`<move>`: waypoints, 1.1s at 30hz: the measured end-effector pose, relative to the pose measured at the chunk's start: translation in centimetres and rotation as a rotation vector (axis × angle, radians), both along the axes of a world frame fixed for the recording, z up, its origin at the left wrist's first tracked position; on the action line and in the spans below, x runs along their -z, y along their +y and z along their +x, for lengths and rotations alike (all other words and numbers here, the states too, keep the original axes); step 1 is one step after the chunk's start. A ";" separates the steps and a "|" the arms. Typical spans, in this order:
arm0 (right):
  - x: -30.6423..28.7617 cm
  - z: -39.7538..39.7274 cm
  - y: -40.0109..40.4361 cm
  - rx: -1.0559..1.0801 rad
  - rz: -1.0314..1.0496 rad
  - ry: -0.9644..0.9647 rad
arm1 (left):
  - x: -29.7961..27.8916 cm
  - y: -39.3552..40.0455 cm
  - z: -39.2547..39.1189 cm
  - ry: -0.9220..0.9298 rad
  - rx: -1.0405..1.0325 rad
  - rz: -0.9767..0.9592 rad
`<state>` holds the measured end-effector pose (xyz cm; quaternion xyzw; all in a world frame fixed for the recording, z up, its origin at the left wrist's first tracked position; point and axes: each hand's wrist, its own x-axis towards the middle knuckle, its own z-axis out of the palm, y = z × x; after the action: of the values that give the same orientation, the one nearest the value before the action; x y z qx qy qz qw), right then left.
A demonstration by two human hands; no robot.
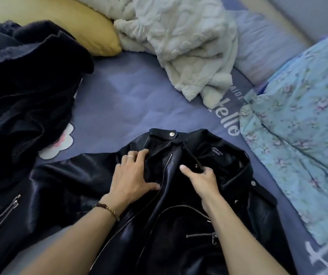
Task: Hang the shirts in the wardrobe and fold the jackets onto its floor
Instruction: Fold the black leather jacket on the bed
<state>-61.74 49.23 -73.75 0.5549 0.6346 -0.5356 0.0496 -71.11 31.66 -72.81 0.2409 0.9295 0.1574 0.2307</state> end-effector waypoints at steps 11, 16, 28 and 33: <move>-2.8 -1.2 8.1 -0.203 0.802 -0.082 | 3.1 -0.2 -1.1 0.080 -0.012 -0.240; -1.4 3.9 -2.1 -0.682 0.951 0.171 | 1.2 -1.4 5.9 0.330 0.198 0.182; -6.0 17.6 -0.4 -1.314 0.632 -0.363 | -1.3 -7.3 16.0 -0.230 0.028 0.141; -11.2 21.4 2.1 -1.329 0.523 -0.896 | -2.7 -8.0 18.8 -0.457 0.305 0.113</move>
<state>-40.29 51.36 -62.56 0.2195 0.8531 0.0401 0.4716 -52.32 23.67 -70.15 0.3487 0.7961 0.2225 0.4417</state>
